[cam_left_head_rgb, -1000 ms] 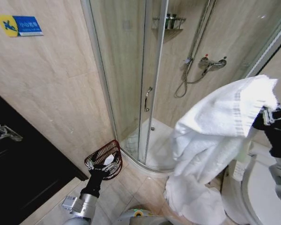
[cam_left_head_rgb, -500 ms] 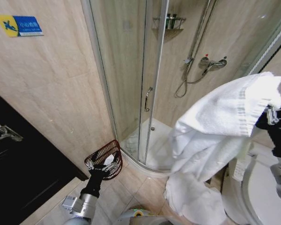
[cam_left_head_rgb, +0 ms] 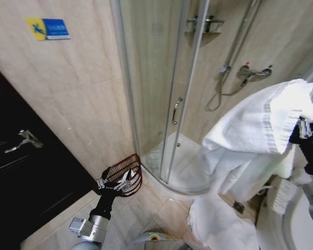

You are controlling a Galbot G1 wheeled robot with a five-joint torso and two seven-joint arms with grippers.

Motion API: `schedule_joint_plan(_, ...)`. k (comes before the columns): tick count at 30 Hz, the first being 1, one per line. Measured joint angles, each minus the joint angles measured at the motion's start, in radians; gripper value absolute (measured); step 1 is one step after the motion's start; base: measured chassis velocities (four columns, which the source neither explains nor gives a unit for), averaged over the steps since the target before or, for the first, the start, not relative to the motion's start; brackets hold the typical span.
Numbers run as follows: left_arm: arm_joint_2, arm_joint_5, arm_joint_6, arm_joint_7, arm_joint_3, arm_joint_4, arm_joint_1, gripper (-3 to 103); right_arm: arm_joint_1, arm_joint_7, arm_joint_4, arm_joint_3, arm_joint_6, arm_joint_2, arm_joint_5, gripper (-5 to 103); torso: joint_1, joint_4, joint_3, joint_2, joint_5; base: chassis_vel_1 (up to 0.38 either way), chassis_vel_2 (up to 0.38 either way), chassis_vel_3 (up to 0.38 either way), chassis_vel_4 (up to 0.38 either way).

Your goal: Discard the used towel into the hamper.

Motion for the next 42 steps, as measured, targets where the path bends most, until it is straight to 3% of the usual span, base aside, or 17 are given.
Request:
schedule_joint_plan(26, 0.000, 0.000, 0.000, 0.000, 0.000, 0.000, 0.000, 100, -0.004, -0.006, 0.000, 0.010, 0.001, -0.006, 0.014, 4, 0.000, -0.0001, 0.000, 0.000, 0.0001, 0.074, 0.068, 0.065, 0.066)
schedule_joint_plan(42, 0.000, 0.000, 0.000, 0.000, 0.000, 0.000, 0.000, 100, -0.007, -0.007, 0.000, 0.004, 0.007, 0.003, 0.014, 4, -0.001, -0.0004, -0.001, 0.001, 0.0004, 0.117, -0.127, -0.126, 0.134)
